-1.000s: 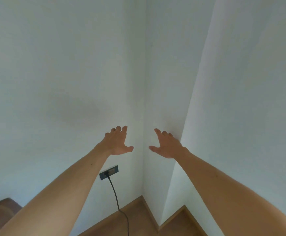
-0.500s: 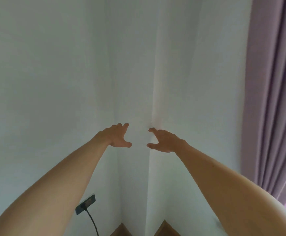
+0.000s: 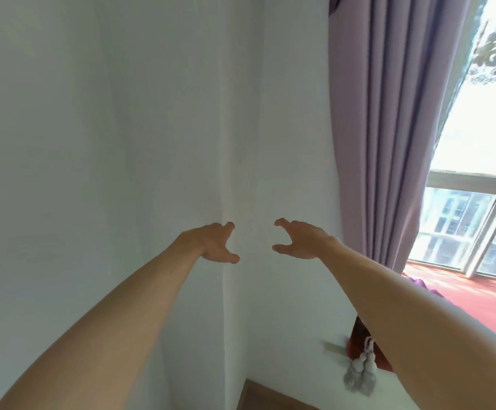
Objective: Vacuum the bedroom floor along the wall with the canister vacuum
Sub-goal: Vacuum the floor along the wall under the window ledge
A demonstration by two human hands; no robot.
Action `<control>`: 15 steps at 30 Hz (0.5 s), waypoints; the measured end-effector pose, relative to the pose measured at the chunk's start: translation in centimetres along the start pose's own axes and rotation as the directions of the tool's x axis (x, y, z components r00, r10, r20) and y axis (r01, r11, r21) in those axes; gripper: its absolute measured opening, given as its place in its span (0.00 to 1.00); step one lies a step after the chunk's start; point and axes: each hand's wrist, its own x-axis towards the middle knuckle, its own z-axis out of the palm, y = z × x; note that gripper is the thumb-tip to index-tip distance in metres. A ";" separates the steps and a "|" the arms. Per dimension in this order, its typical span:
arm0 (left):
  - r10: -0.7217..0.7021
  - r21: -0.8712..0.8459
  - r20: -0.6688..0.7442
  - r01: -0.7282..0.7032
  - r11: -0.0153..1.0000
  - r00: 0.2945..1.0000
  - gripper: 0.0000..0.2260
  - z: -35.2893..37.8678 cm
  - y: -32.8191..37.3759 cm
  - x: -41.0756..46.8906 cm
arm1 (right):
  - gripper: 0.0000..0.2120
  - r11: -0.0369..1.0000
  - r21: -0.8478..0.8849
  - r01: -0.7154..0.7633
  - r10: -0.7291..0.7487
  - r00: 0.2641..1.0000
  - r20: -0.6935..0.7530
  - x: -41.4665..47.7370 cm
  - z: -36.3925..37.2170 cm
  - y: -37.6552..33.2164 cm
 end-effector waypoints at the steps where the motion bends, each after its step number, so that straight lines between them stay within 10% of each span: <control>1: 0.027 -0.002 -0.002 -0.027 1.000 1.000 0.42 0.0 0.7 0.3 | 0.33 1.000 -0.007 -0.026 0.026 1.000 -0.001 -0.6 -0.2 0.6; 15: 0.347 0.032 0.056 -0.349 0.937 0.936 0.42 3.2 16.3 6.7 | 0.35 0.939 0.005 -0.344 0.344 0.939 -0.002 -13.0 0.3 15.7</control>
